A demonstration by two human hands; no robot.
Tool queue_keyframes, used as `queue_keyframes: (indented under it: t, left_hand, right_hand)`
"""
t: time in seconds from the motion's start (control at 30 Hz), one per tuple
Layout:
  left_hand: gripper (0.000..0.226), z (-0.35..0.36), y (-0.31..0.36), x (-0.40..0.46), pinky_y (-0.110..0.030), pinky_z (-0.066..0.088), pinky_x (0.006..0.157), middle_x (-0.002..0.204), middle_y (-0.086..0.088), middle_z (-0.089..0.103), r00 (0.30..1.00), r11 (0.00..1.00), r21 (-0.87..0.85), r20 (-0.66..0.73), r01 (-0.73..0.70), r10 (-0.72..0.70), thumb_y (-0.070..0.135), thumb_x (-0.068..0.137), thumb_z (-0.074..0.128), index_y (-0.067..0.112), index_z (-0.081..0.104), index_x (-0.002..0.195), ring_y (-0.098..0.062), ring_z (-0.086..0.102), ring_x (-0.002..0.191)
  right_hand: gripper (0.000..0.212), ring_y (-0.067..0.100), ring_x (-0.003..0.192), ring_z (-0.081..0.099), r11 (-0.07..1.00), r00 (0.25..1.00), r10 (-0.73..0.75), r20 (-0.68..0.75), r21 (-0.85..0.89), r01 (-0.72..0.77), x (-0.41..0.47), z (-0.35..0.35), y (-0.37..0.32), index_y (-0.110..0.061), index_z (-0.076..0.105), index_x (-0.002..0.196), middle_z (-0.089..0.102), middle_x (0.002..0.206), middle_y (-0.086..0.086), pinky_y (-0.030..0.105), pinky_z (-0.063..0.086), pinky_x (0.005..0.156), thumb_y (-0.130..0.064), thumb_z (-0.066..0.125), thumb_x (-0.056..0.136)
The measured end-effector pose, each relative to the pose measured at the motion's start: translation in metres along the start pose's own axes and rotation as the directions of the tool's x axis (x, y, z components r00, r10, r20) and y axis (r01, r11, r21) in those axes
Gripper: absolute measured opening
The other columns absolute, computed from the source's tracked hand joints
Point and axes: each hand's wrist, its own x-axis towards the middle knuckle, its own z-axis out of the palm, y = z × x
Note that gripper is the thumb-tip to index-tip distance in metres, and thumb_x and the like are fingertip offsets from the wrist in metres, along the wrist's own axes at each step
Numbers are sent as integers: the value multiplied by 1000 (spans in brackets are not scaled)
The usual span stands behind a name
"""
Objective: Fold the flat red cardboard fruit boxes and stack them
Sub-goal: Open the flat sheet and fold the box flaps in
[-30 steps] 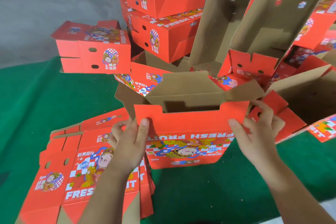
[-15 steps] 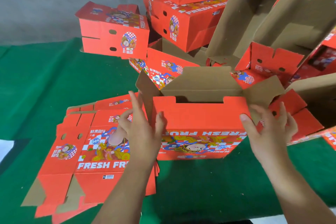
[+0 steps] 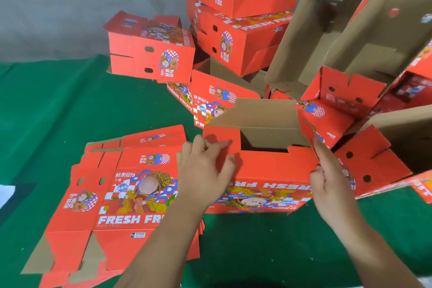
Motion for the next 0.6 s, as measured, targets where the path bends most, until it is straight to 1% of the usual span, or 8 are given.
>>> queue_keyframes:
  t: [0.13, 0.23, 0.27, 0.33, 0.4, 0.5, 0.57, 0.6]
  left_hand:
    - [61, -1, 6, 34, -41, 44, 83, 119, -5, 59, 990, 966, 256, 144, -28, -9, 59, 98, 41, 37, 39, 155, -34, 59, 104]
    - [69, 5, -1, 58, -37, 39, 67, 109, -7, 71, 979, 947, 321, 194, -2, -63, 59, 99, 41, 44, 11, 159, -36, 69, 97]
    - [72, 6, -3, 65, -36, 37, 66, 105, -8, 72, 975, 944, 330, 206, 11, -83, 59, 99, 42, 46, 6, 159, -37, 70, 94]
    - [76, 6, -5, 76, -36, 36, 66, 104, -9, 72, 967, 946, 322, 235, 21, -101, 57, 99, 44, 48, 1, 161, -35, 70, 95]
    - [76, 8, -6, 84, -36, 36, 66, 106, -8, 72, 969, 953, 301, 230, 13, -86, 62, 99, 42, 47, 2, 161, -35, 70, 96]
    - [74, 10, -8, 84, -38, 38, 66, 102, -10, 73, 979, 967, 255, 193, 10, -61, 81, 93, 27, 49, 13, 158, -39, 70, 94]
    - [64, 8, -13, 80, -39, 40, 68, 94, -10, 73, 981, 989, 135, 176, 59, -83, 86, 90, 16, 52, 34, 141, -40, 70, 92]
    - [58, 8, -15, 77, -38, 40, 68, 89, -8, 72, 983, 994, 77, 160, 83, -94, 86, 90, 13, 47, 44, 121, -40, 70, 91]
  right_hand:
    - [70, 23, 137, 47, 1000, 1000, 20, 11, 5, -20, 4, -1, -4, -28, 36, 158, 44, 155, 6, 33, 35, 116, 8, 44, 99]
    - [74, -10, 144, 30, 999, 1000, -15, 23, -45, 16, 9, 0, -8, -42, 38, 152, 31, 163, -8, 2, 23, 107, 9, 43, 98]
    - [74, -19, 140, 26, 999, 999, -17, 36, -46, 19, 11, -1, -8, -44, 38, 150, 29, 162, -12, -2, 23, 103, 9, 43, 98]
    - [69, -25, 134, 26, 1000, 997, -8, 76, -25, 10, 13, -5, -7, -48, 40, 147, 26, 160, -21, 5, 32, 100, 2, 45, 101]
    - [53, -27, 135, 22, 999, 991, 41, 128, -38, -36, 15, -7, -9, -49, 43, 147, 22, 160, -29, 17, 40, 101, -23, 53, 102]
    - [53, -22, 137, 25, 991, 987, 109, 120, -92, -99, 19, -8, -17, -42, 53, 145, 28, 159, -26, 19, 39, 102, -54, 55, 93]
    - [54, -2, 134, 43, 984, 993, 104, 59, -154, -94, 29, -9, -25, -30, 67, 134, 45, 148, -13, 26, 37, 107, -63, 46, 97]
    - [61, 4, 123, 53, 982, 994, 104, 37, -163, -97, 36, -11, -29, -24, 72, 121, 53, 134, -10, 29, 40, 101, -68, 38, 96]
